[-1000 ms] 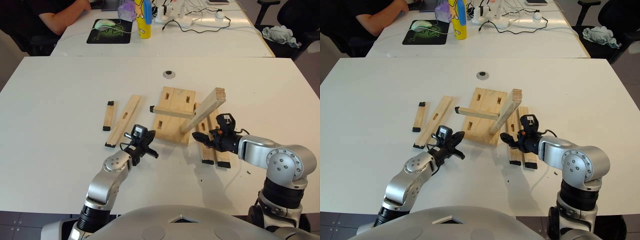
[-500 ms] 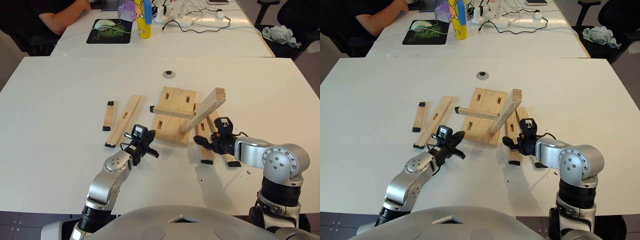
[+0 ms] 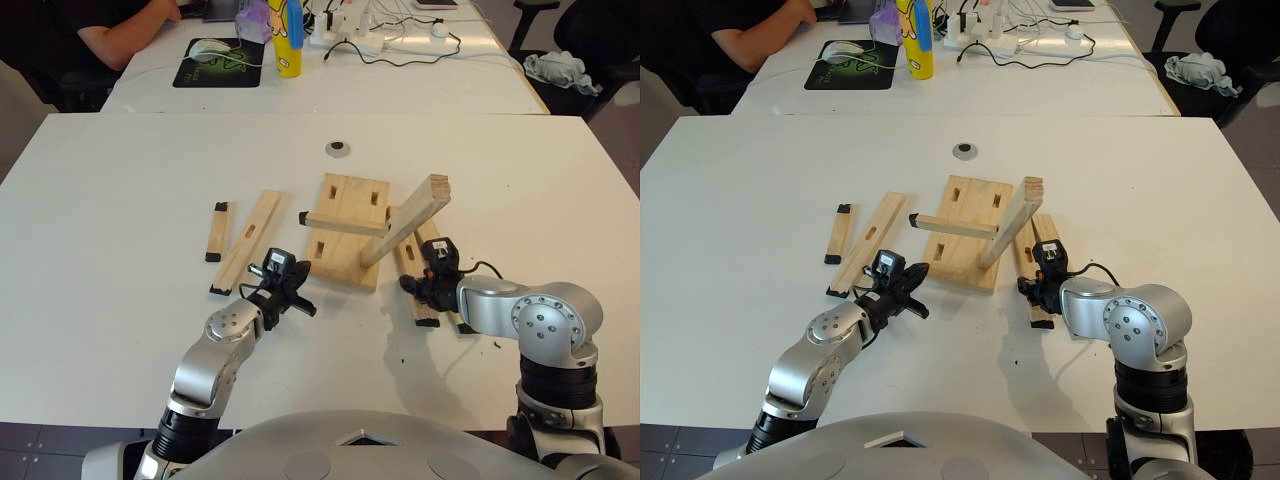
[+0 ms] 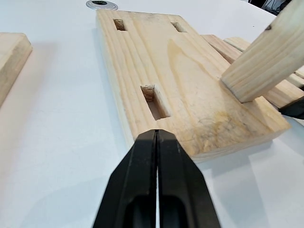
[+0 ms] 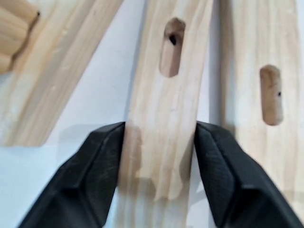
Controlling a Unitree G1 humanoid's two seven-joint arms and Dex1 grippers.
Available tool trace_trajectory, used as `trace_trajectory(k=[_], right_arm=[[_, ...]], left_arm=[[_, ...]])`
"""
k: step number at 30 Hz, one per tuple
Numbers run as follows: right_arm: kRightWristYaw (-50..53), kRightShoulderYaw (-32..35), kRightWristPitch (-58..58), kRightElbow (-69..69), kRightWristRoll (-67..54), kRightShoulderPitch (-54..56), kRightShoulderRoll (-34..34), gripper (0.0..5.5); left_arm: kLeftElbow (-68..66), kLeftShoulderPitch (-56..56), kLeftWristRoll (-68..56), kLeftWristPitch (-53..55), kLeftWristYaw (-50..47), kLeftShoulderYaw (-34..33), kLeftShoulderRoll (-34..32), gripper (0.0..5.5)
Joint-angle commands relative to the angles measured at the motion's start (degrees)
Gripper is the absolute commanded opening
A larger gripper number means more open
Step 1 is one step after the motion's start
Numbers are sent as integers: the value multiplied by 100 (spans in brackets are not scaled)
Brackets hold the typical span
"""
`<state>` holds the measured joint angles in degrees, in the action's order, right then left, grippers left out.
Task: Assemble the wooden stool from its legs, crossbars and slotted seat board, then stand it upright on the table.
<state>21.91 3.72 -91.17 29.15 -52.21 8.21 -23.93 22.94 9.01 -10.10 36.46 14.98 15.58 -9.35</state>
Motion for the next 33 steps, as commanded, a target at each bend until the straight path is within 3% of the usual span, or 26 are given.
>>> trace_trajectory(k=[1,9,12,15,20,24,28,33], right_arm=[[367,304,-132,-220,-44,287,417,209],[387,1475,-107,-284,688,1616,1088,208],[-412,1755,1144,-533,806,2028,906,208],[-1747,2691,2401,-1193,90,2400,886,208],[-3011,3631,2668,-1948,-2055,3541,308,208],[-3455,3481,2350,-2057,-4090,3842,-298,208],[-3742,2774,2212,-1609,-5759,3379,-824,208],[-4195,2001,2091,-888,-6064,2532,-1354,208]], left_arm=[[-190,-29,18,108,53,-18,-83,0],[-351,-291,-75,-13,454,-92,-272,0],[-254,-349,-269,-84,731,-248,-408,0],[-228,-396,-468,-68,1030,-529,-674,0],[238,-374,-1692,440,1753,-1213,-916,77],[611,-306,-3024,1085,2193,-1936,-1184,133],[710,-234,-4097,1553,2585,-2631,-1661,197],[815,-315,-5502,1999,2668,-3413,-2156,269]])
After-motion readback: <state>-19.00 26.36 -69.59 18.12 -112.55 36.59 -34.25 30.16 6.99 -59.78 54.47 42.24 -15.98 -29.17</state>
